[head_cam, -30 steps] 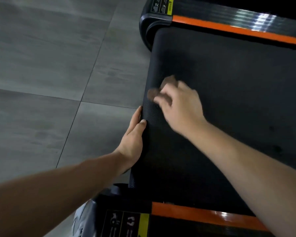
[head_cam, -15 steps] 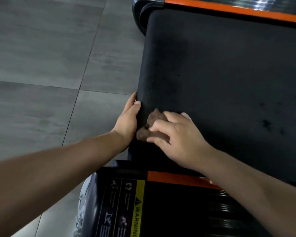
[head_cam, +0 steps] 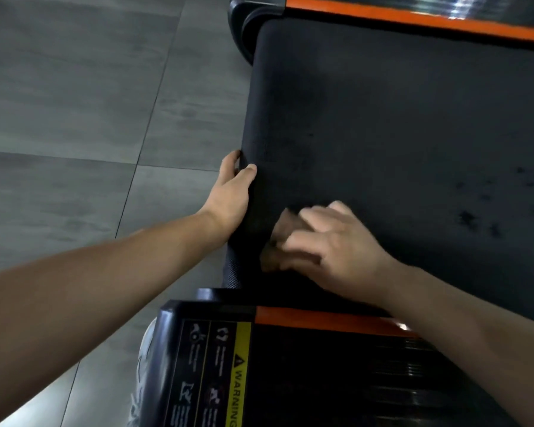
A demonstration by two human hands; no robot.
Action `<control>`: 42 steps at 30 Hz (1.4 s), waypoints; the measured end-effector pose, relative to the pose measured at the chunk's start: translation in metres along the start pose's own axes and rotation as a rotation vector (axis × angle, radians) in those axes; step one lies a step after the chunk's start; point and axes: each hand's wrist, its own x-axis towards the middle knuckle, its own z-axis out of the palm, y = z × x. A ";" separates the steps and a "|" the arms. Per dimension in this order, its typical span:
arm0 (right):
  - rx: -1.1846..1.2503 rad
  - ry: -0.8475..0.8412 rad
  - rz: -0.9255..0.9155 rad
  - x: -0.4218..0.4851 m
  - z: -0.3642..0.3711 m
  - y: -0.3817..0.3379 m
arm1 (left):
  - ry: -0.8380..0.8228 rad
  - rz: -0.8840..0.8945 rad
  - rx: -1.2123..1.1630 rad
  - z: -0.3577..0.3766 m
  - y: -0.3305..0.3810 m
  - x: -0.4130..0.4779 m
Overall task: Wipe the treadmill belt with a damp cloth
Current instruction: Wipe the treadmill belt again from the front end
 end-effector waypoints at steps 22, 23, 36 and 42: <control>-0.038 0.246 0.348 0.093 -0.030 0.114 | 0.052 0.280 0.581 0.040 0.087 0.119; -0.020 0.194 0.322 0.091 -0.033 0.116 | 0.073 0.284 0.611 0.044 0.088 0.122; -0.150 0.400 0.587 0.254 -0.061 0.246 | 0.120 0.278 0.864 0.054 0.087 0.131; -0.197 0.414 0.668 0.251 -0.078 0.271 | 0.129 0.271 0.862 0.054 0.085 0.133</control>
